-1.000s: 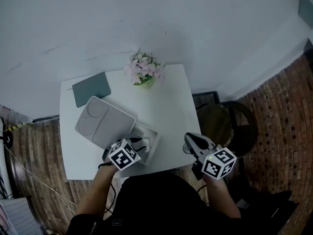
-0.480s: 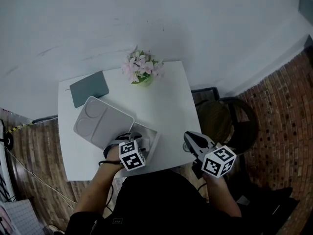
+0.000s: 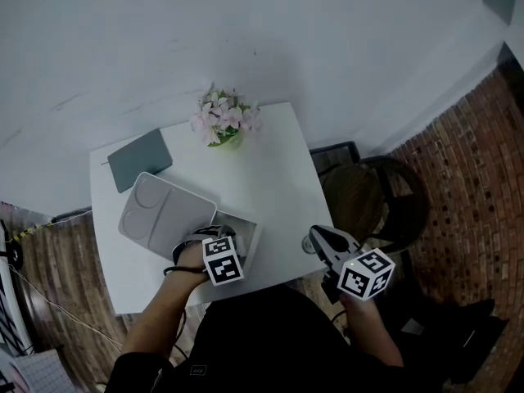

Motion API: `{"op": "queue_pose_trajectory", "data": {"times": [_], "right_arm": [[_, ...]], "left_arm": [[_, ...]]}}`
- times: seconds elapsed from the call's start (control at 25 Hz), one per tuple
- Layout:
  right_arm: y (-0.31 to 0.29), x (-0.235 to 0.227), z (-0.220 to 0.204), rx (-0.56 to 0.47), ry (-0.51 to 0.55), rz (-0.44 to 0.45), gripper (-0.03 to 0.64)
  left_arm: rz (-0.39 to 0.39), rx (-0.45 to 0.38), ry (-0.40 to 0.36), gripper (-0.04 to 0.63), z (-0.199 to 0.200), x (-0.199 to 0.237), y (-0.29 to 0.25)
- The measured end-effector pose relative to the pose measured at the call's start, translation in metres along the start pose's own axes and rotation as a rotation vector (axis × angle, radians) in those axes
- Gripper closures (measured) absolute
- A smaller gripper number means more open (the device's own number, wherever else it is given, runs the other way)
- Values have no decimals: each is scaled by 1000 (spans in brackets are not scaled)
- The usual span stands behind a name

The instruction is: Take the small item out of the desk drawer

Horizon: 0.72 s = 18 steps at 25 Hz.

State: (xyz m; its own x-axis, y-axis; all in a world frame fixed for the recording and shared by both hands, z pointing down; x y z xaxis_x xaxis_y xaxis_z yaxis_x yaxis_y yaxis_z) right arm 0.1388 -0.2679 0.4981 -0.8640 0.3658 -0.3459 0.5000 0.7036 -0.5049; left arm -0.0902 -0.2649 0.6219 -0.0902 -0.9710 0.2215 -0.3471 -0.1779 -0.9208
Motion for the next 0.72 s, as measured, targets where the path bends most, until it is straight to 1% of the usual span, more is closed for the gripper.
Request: {"op": "queue_pose_trajectory", "data": {"times": [0.16,0.36,0.52,0.72], "right_arm": [[2,0,-3,-1,-10,-10,614],[4,4,-7,2,-9,-9,614],[3,12,-7,0,0,-1,614],[4,20,-9,10,11,1,614]], "left_arm": [[-10,36,15,351,2,2,-3],[-17,75,-10,351,3,-3,-7],[12,29,21,351,-2,-6,-1],[8,-91,80,353,-14,-11,13]]}}
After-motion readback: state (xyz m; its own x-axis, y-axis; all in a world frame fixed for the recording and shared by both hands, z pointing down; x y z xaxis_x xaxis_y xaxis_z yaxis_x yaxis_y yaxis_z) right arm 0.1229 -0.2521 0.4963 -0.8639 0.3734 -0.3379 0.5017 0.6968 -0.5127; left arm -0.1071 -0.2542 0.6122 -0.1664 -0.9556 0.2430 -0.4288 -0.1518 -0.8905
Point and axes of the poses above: the fingertips, and each gripper's own axes: y backward along the fingers, x to its left, z out of its top, the point moved 8 cm from there along y, backward along the fingers, and after that the axes turned 10 degrees about -z, right-handed, at the moved point
